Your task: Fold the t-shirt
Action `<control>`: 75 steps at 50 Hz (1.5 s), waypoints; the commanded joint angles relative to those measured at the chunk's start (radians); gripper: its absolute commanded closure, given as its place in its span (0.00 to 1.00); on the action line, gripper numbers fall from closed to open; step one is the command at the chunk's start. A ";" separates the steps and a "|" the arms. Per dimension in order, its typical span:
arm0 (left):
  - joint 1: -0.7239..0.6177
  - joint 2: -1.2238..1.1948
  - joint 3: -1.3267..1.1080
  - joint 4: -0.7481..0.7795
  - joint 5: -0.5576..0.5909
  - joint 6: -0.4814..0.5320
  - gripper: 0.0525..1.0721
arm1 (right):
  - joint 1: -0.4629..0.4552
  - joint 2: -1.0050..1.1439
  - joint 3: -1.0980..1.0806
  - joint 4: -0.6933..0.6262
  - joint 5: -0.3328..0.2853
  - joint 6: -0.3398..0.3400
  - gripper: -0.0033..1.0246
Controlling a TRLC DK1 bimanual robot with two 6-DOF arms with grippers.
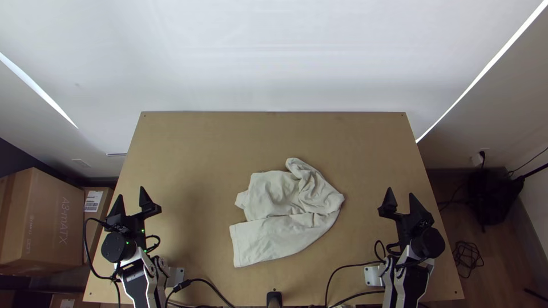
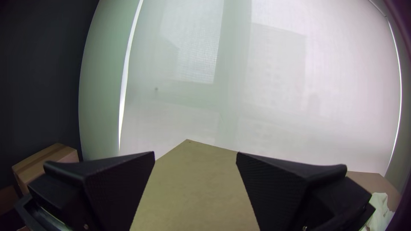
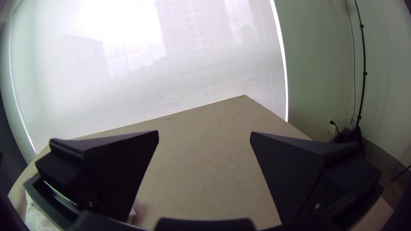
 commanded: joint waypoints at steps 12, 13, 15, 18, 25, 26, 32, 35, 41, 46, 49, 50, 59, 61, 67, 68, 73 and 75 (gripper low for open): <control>0.009 -0.006 -0.044 -0.008 -0.006 0.021 0.04 | 0.002 -0.009 -0.012 0.012 0.010 0.009 0.04; 0.009 -0.006 -0.044 -0.008 -0.006 0.021 0.04 | 0.002 -0.009 -0.012 0.012 0.010 0.009 0.04; 0.009 -0.006 -0.044 -0.008 -0.006 0.021 0.04 | 0.003 -0.009 -0.012 0.010 0.010 0.009 0.04; 0.009 -0.006 -0.044 -0.008 -0.006 0.021 0.04 | 0.002 -0.009 -0.012 0.012 0.010 0.009 0.04; 0.009 -0.006 -0.044 -0.008 -0.006 0.021 0.04 | 0.003 -0.009 -0.012 0.012 0.010 0.009 0.04; 0.009 -0.006 -0.044 -0.008 -0.006 0.021 0.04 | 0.003 -0.009 -0.012 0.012 0.010 0.009 0.04; 0.009 -0.006 -0.043 -0.008 -0.006 0.021 0.04 | 0.003 -0.009 -0.012 0.010 0.010 0.009 0.04; 0.009 -0.006 -0.043 -0.008 -0.006 0.021 0.04 | 0.002 -0.009 -0.012 0.012 0.010 0.009 0.04; 0.009 -0.006 -0.043 -0.008 -0.006 0.021 0.04 | 0.002 -0.009 -0.012 0.010 0.010 0.009 0.04; 0.009 -0.006 -0.044 -0.008 -0.006 0.021 0.04 | 0.002 -0.009 -0.012 0.010 0.010 0.009 0.04; 0.009 -0.006 -0.044 -0.008 -0.006 0.021 0.04 | 0.003 -0.009 -0.012 0.012 0.010 0.009 0.04; 0.009 -0.006 -0.043 -0.008 -0.006 0.021 0.04 | 0.003 -0.009 -0.012 0.012 0.010 0.009 0.04; 0.009 -0.006 -0.044 -0.008 -0.006 0.021 0.04 | 0.005 -0.009 -0.012 0.010 0.010 0.009 0.04; 0.009 -0.006 -0.044 -0.008 -0.006 0.021 0.04 | 0.008 -0.009 -0.012 0.012 0.010 0.009 0.04; 0.009 -0.006 -0.044 -0.008 -0.006 0.021 0.04 | 0.008 -0.009 -0.012 0.010 0.010 0.009 0.04; 0.009 -0.006 -0.044 -0.008 -0.006 0.021 0.04 | 0.008 -0.009 -0.012 0.010 0.009 0.011 0.04; 0.009 -0.006 -0.044 -0.008 -0.006 0.021 0.04 | 0.005 -0.009 -0.011 0.010 0.015 0.001 0.04; 0.009 -0.006 -0.043 -0.008 -0.006 0.021 0.04 | 0.006 -0.007 -0.011 0.007 0.032 -0.006 0.04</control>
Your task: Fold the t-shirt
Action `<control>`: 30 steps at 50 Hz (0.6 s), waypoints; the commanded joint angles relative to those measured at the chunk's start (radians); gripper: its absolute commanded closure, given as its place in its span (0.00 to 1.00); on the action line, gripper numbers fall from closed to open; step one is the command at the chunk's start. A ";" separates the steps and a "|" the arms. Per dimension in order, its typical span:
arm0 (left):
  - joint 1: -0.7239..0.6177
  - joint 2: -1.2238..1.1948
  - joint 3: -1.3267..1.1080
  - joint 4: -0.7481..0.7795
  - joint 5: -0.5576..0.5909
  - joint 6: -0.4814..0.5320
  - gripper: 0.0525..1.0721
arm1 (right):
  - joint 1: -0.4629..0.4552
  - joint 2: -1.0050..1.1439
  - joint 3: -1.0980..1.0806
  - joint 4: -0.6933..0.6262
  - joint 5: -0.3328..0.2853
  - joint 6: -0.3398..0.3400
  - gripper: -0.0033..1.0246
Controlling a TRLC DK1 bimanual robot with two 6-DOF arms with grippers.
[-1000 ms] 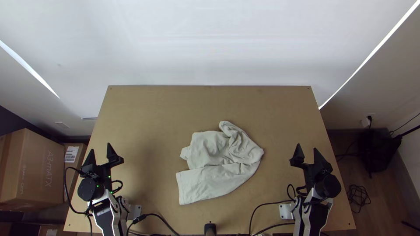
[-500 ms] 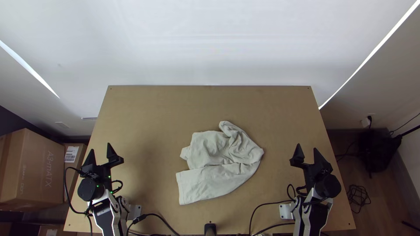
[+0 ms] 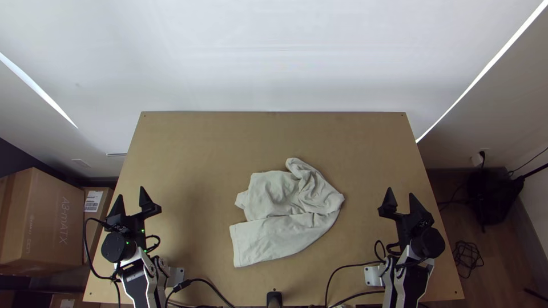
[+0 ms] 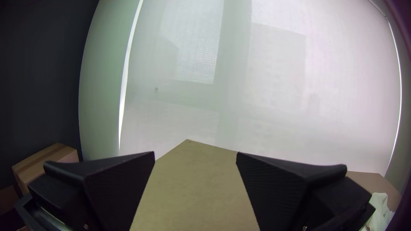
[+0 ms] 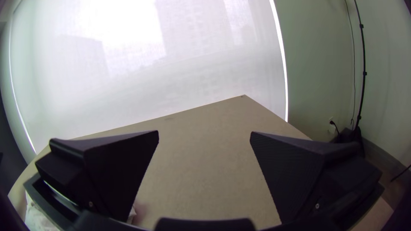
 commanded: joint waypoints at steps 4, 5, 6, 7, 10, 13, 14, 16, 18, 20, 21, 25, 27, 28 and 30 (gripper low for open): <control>0.008 -0.006 -0.044 -0.007 -0.006 0.020 0.04 | 0.009 -0.011 -0.009 0.003 0.064 -0.034 0.04; 0.008 -0.006 -0.043 -0.007 -0.006 0.020 0.04 | 0.009 -0.011 -0.011 0.006 0.064 -0.060 0.04; 0.008 -0.006 -0.044 -0.007 -0.006 0.020 0.04 | 0.012 -0.011 -0.011 0.006 0.062 -0.078 0.04; 0.008 -0.006 -0.044 -0.007 -0.006 0.020 0.04 | 0.016 -0.011 -0.011 0.006 0.061 -0.081 0.04; 0.008 -0.006 -0.044 -0.007 -0.006 0.020 0.04 | 0.026 -0.011 -0.006 0.007 0.064 -0.093 0.04; 0.007 -0.006 -0.044 -0.004 -0.006 0.019 0.04 | 0.024 -0.011 0.009 0.009 0.081 -0.132 0.04; 0.007 -0.007 -0.044 -0.004 -0.006 0.020 0.04 | 0.024 -0.009 0.017 0.013 0.093 -0.133 0.04; 0.007 -0.007 -0.044 -0.006 -0.006 0.020 0.04 | 0.026 -0.007 0.037 0.013 0.094 -0.135 0.04; 0.007 -0.006 -0.044 -0.006 -0.006 0.019 0.04 | 0.026 -0.001 0.055 0.013 0.102 -0.147 0.04; 0.005 -0.007 -0.044 -0.006 -0.006 0.013 0.04 | 0.026 0.014 0.086 0.007 0.104 -0.147 0.04; 0.004 -0.006 -0.044 -0.006 -0.006 0.003 0.04 | 0.027 0.029 0.101 0.007 0.104 -0.147 0.04; -0.005 -0.007 -0.044 -0.004 -0.006 -0.035 0.04 | 0.044 0.128 0.190 0.010 0.101 -0.144 0.04; -0.008 -0.006 -0.044 -0.004 -0.005 -0.047 0.04 | 0.069 0.201 0.242 0.007 0.102 -0.144 0.04; -0.008 -0.007 -0.044 -0.004 -0.006 -0.047 0.04 | 0.087 0.243 0.271 0.001 0.102 -0.144 0.04; -0.008 -0.006 -0.044 -0.004 -0.006 -0.047 0.04 | 0.128 0.335 0.342 -0.030 0.104 -0.144 0.04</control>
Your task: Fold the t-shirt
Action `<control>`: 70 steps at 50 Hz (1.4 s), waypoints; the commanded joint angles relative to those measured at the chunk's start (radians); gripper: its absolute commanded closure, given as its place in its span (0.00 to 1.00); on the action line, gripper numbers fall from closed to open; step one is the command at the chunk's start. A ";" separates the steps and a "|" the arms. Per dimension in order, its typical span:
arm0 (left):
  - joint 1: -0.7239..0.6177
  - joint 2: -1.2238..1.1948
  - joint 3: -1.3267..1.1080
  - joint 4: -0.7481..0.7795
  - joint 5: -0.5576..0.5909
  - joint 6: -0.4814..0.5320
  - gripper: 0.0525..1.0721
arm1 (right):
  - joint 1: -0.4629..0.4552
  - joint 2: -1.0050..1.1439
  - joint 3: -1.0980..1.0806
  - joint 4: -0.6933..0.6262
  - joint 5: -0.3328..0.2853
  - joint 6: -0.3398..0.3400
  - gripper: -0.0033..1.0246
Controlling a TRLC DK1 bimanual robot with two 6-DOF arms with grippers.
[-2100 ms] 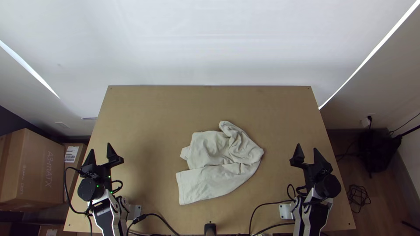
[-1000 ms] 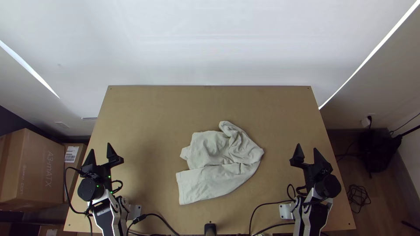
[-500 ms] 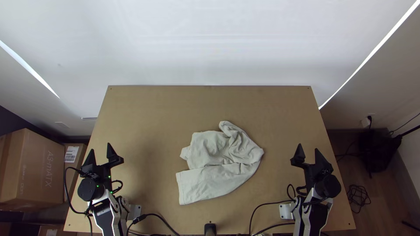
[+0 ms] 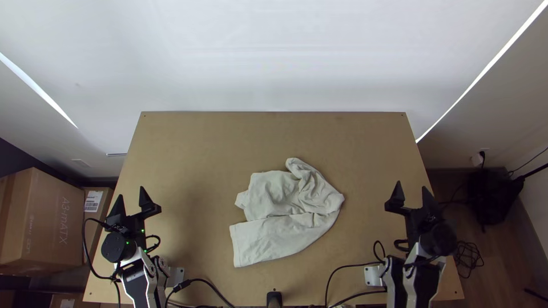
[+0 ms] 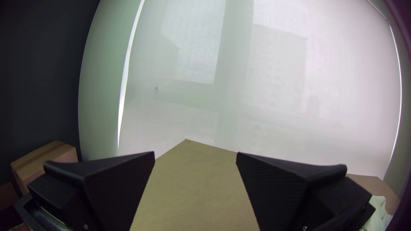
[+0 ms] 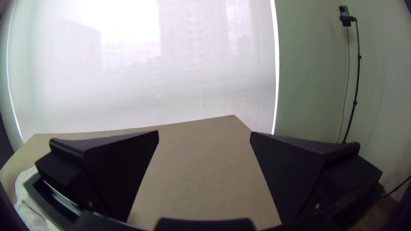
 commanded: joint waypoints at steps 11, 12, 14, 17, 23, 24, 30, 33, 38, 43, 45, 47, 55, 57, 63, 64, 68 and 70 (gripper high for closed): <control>-0.046 -0.007 -0.044 -0.003 -0.005 -0.159 0.04 | 0.305 0.495 0.440 -0.201 0.012 -0.013 0.04; -0.051 -0.007 -0.044 -0.003 -0.005 -0.176 0.04 | 0.333 0.514 0.460 -0.216 0.017 -0.013 0.04; -0.058 -0.007 -0.044 -0.003 -0.005 -0.197 0.04 | 0.393 0.552 0.495 -0.241 0.031 -0.011 0.04; -0.066 -0.007 -0.044 -0.003 -0.005 -0.202 0.04 | 0.488 0.626 0.552 -0.279 0.067 0.009 0.04; -0.066 -0.007 -0.044 -0.003 -0.005 -0.202 0.04 | 0.633 0.808 0.673 -0.382 0.123 0.059 0.04; -0.066 -0.007 -0.044 -0.003 -0.005 -0.202 0.04 | 0.646 0.836 0.685 -0.393 0.124 0.072 0.04; -0.074 -0.007 -0.043 -0.009 -0.006 -0.200 0.04 | 0.713 0.988 0.739 -0.437 0.126 0.121 0.04; -0.080 -0.007 -0.043 -0.011 -0.006 -0.199 0.04 | 0.747 1.066 0.765 -0.462 0.126 0.147 0.04; -0.083 -0.006 -0.035 -0.015 -0.014 -0.199 0.04 | 0.784 1.193 0.823 -0.532 0.126 0.193 0.04; -0.087 0.004 0.020 -0.120 0.001 -0.171 0.04 | 0.822 1.281 0.876 -0.581 0.126 0.226 0.04; -0.092 0.007 0.031 -0.150 0.008 -0.162 0.04 | 0.830 1.298 0.891 -0.587 0.126 0.240 0.04; -0.095 0.002 0.034 -0.170 0.009 -0.162 0.04 | 0.851 1.310 0.900 -0.586 0.126 0.243 0.04; -0.083 0.001 0.046 -0.173 0.000 -0.144 0.04 | 0.879 1.393 0.952 -0.583 0.097 0.271 0.04; -0.081 -0.001 0.052 -0.173 0.000 -0.141 0.04 | 0.883 1.419 0.968 -0.583 0.090 0.269 0.04; -0.074 0.001 0.061 -0.170 0.000 -0.116 0.04 | 0.887 1.482 1.003 -0.581 0.075 0.271 0.05; -0.072 0.001 0.063 -0.170 0.000 -0.110 0.04 | 0.887 1.491 1.007 -0.581 0.074 0.271 0.06; -0.063 0.010 0.075 -0.170 0.000 -0.101 0.04 | 0.887 1.520 1.018 -0.581 0.072 0.277 0.13; -0.060 0.016 0.084 -0.173 0.000 -0.093 0.04 | 0.883 1.534 1.023 -0.581 0.072 0.282 0.15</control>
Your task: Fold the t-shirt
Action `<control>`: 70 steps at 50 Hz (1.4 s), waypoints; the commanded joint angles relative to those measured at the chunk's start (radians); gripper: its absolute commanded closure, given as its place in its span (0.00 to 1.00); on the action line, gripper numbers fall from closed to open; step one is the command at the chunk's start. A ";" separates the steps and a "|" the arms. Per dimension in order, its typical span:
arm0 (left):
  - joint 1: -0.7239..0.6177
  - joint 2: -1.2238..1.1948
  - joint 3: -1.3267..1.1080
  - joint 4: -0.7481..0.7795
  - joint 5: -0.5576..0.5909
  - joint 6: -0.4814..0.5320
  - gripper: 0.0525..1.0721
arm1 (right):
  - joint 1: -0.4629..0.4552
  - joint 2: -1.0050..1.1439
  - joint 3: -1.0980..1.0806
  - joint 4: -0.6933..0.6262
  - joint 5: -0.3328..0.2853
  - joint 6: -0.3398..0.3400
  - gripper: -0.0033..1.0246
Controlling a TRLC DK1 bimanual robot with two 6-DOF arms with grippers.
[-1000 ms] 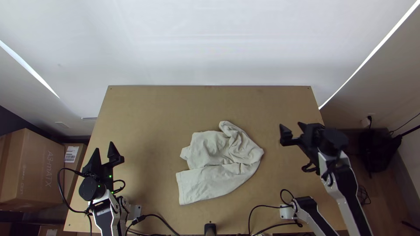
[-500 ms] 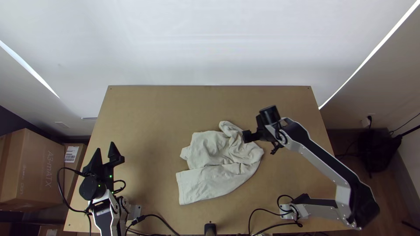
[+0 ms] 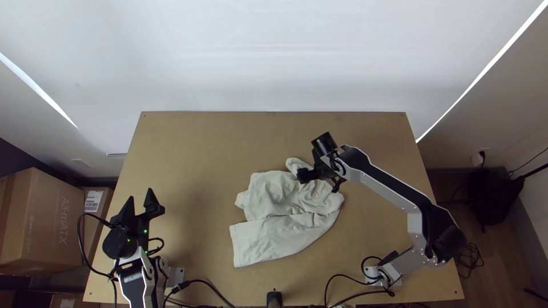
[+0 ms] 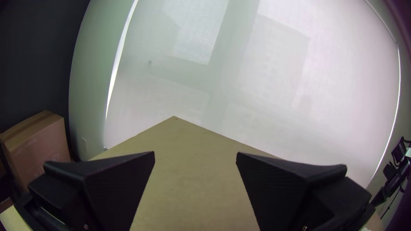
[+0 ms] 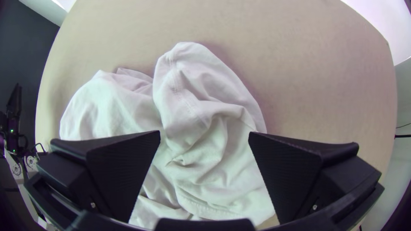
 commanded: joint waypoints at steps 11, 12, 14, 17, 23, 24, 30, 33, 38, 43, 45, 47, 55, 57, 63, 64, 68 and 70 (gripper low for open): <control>0.027 0.134 0.114 -0.032 0.004 0.034 0.04 | -0.014 0.067 0.043 0.004 -0.009 0.027 0.33; 0.027 0.153 0.125 -0.035 0.004 0.034 0.04 | -0.017 0.075 0.044 0.007 -0.009 0.029 0.40; 0.027 0.191 0.149 -0.040 0.003 0.034 0.04 | -0.022 0.085 0.048 0.007 -0.009 0.029 0.54; 0.029 0.236 0.191 -0.038 0.004 0.034 0.04 | -0.025 0.091 0.043 0.033 -0.010 0.026 0.78; 0.029 0.282 0.273 -0.044 0.006 0.033 0.04 | -0.054 0.102 0.058 0.080 -0.052 0.047 0.97; 0.029 0.292 0.290 -0.054 0.006 0.033 0.04 | -0.063 0.105 0.061 0.080 -0.067 0.064 0.97; 0.001 0.417 0.427 -0.187 0.016 0.026 0.04 | -0.089 0.104 0.058 0.080 -0.102 0.069 0.97; -0.031 0.466 0.488 -0.247 0.032 0.028 0.04 | -0.106 0.099 0.054 0.080 -0.104 0.069 0.97; -0.126 0.515 0.559 -0.343 0.033 0.028 0.04 | -0.114 0.076 0.051 0.083 -0.104 0.069 0.97; -0.266 0.542 0.617 -0.423 0.033 0.017 0.04 | -0.119 0.056 0.058 0.085 -0.104 0.069 0.97; -0.326 0.567 0.643 -0.475 0.039 0.013 0.04 | -0.120 0.049 0.063 0.085 -0.104 0.069 0.97; -0.389 0.599 0.660 -0.508 0.041 0.013 0.04 | -0.125 0.041 0.072 0.085 -0.102 0.069 0.97; -0.576 0.699 0.691 -0.632 0.076 0.028 0.04 | -0.143 0.022 0.110 0.085 -0.102 0.070 0.97; -0.614 0.737 0.701 -0.658 0.078 0.028 0.05 | -0.151 0.022 0.120 0.085 -0.102 0.072 0.97; -0.743 0.840 0.721 -0.753 0.084 0.022 0.06 | -0.168 0.015 0.144 0.085 -0.102 0.073 0.97; -0.761 0.857 0.721 -0.773 0.084 0.022 0.06 | -0.169 0.013 0.147 0.085 -0.102 0.075 0.97; -0.827 0.911 0.718 -0.805 0.082 0.026 0.06 | -0.186 0.002 0.159 0.085 -0.102 0.084 0.97; -0.850 0.932 0.720 -0.805 0.081 0.033 0.06 | -0.189 0.001 0.167 0.085 -0.102 0.087 0.97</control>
